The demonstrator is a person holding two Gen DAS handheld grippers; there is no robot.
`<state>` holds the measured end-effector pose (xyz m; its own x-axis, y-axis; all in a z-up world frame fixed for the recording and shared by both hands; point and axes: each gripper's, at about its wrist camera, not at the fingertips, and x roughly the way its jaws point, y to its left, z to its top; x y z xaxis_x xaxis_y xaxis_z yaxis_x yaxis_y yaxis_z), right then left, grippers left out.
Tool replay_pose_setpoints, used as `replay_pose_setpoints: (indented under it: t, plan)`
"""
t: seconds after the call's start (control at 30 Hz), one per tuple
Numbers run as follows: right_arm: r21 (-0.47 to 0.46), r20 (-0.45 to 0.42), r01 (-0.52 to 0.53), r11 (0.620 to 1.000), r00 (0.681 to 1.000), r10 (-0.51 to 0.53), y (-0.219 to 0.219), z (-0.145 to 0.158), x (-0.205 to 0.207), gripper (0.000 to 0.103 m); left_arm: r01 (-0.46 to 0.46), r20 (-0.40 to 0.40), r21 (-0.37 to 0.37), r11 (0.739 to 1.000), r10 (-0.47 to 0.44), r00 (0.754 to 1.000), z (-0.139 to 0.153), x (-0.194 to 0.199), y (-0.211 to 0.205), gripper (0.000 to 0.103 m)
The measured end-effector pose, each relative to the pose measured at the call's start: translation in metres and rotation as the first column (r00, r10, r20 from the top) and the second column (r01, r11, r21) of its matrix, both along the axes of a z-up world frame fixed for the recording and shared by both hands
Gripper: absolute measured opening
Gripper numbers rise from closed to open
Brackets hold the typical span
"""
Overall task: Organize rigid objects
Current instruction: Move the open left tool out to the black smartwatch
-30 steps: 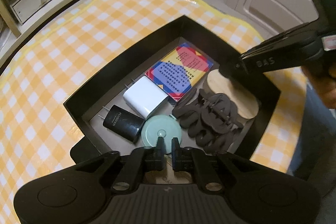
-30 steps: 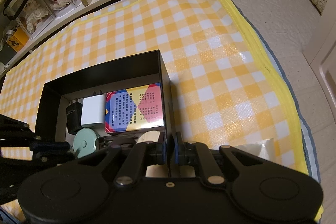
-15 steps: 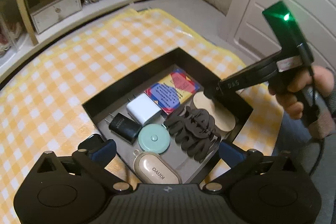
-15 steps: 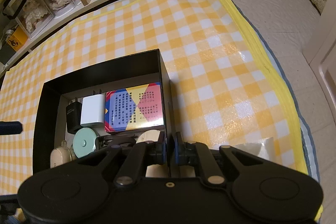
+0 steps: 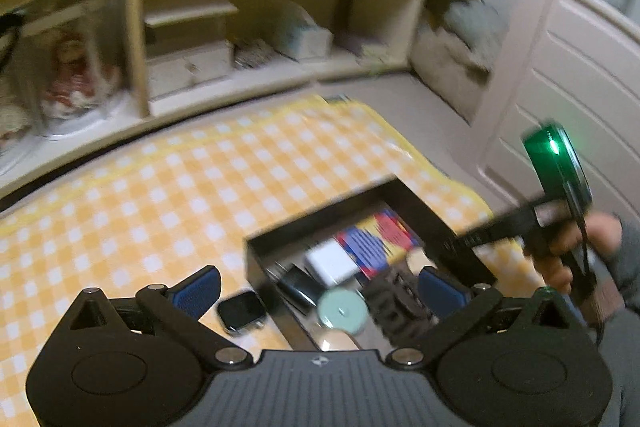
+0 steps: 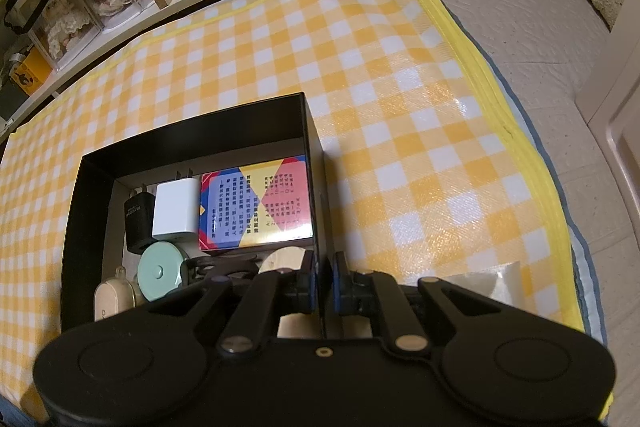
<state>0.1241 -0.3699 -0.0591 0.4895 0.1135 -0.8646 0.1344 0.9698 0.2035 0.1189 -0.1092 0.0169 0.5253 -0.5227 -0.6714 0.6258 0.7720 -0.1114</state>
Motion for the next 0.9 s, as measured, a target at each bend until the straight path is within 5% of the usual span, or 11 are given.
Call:
replay_pose_setpoints:
  t: [0.13, 0.4, 0.47, 0.67, 0.9]
  plan:
    - [0.0, 0.001, 0.004, 1.0, 1.0, -0.004, 0.001, 0.0, 0.001, 0.008, -0.139, -0.018, -0.057, 0.989, 0.138, 0.99, -0.002, 0.014, 0.02, 0.103]
    - [-0.011, 0.001, 0.013, 1.0, 1.0, -0.013, 0.0, 0.002, 0.0, 0.007, -0.345, -0.137, -0.041, 0.938, 0.337, 0.932, -0.044, 0.041, 0.042, 0.103]
    - [-0.019, 0.002, 0.029, 0.999, 1.0, -0.029, -0.002, 0.002, 0.001, 0.006, -0.38, -0.172, -0.04, 0.924, 0.368, 0.914, -0.057, 0.048, 0.046, 0.094]
    - [-0.006, 0.003, 0.074, 0.997, 0.997, -0.074, -0.012, 0.002, -0.001, 0.007, -0.43, -0.281, -0.036, 0.902, 0.403, 0.871, -0.086, 0.06, 0.045, 0.083]
    - [-0.001, 0.002, 0.106, 0.994, 0.994, -0.106, -0.017, 0.003, -0.003, 0.007, -0.41, -0.247, 0.008, 0.912, 0.399, 0.883, -0.104, 0.06, 0.022, 0.083]
